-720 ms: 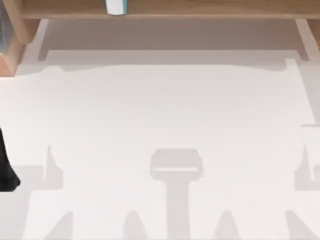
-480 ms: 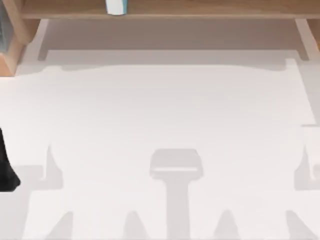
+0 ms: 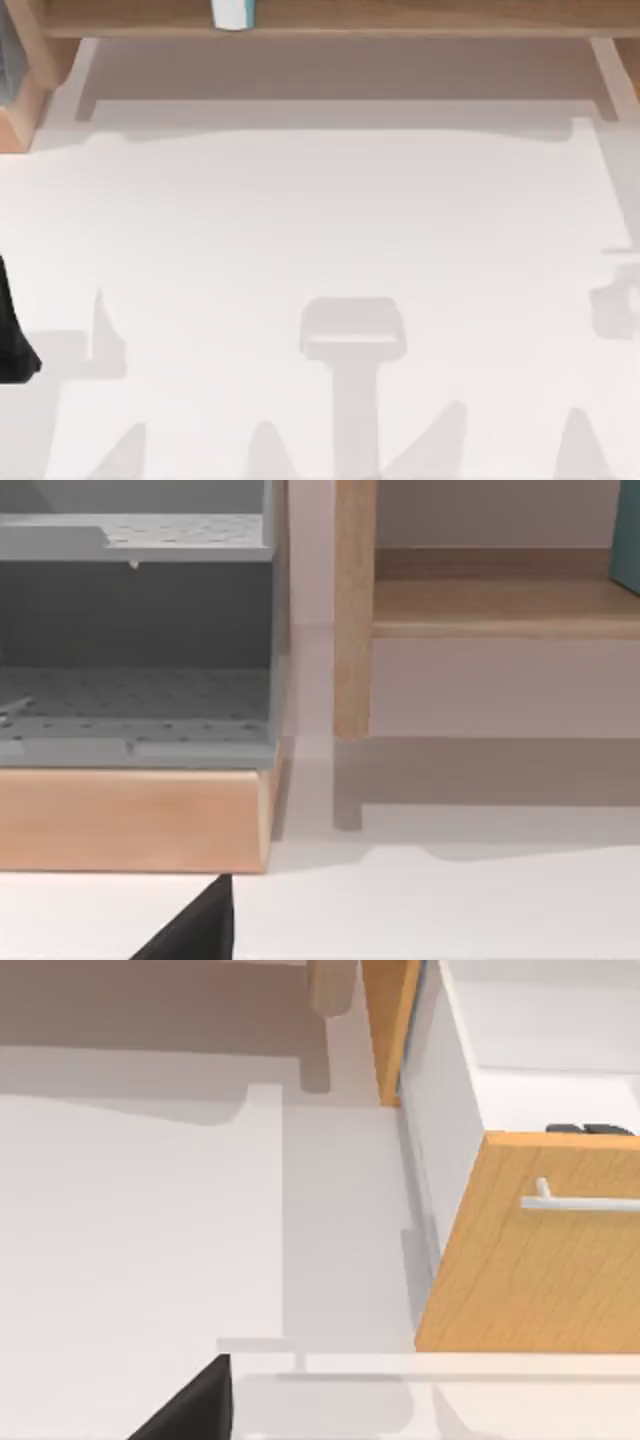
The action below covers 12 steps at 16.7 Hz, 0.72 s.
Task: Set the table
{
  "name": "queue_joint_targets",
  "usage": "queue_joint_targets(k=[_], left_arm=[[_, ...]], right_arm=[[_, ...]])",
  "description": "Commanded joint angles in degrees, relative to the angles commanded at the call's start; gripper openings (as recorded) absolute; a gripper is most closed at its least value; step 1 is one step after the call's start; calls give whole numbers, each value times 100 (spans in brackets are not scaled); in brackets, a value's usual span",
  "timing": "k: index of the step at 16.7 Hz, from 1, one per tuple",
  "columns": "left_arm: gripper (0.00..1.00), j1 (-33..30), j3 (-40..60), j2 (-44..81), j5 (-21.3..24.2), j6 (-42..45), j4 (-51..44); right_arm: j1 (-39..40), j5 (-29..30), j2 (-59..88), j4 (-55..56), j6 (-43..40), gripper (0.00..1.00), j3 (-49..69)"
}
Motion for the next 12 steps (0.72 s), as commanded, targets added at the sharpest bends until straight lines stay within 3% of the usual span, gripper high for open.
queue_joint_targets(k=[12], left_arm=[[100,0,0,0,0,0,0]], right_arm=[[-1346,-21,7932,-3935,-1254,100,7499]])
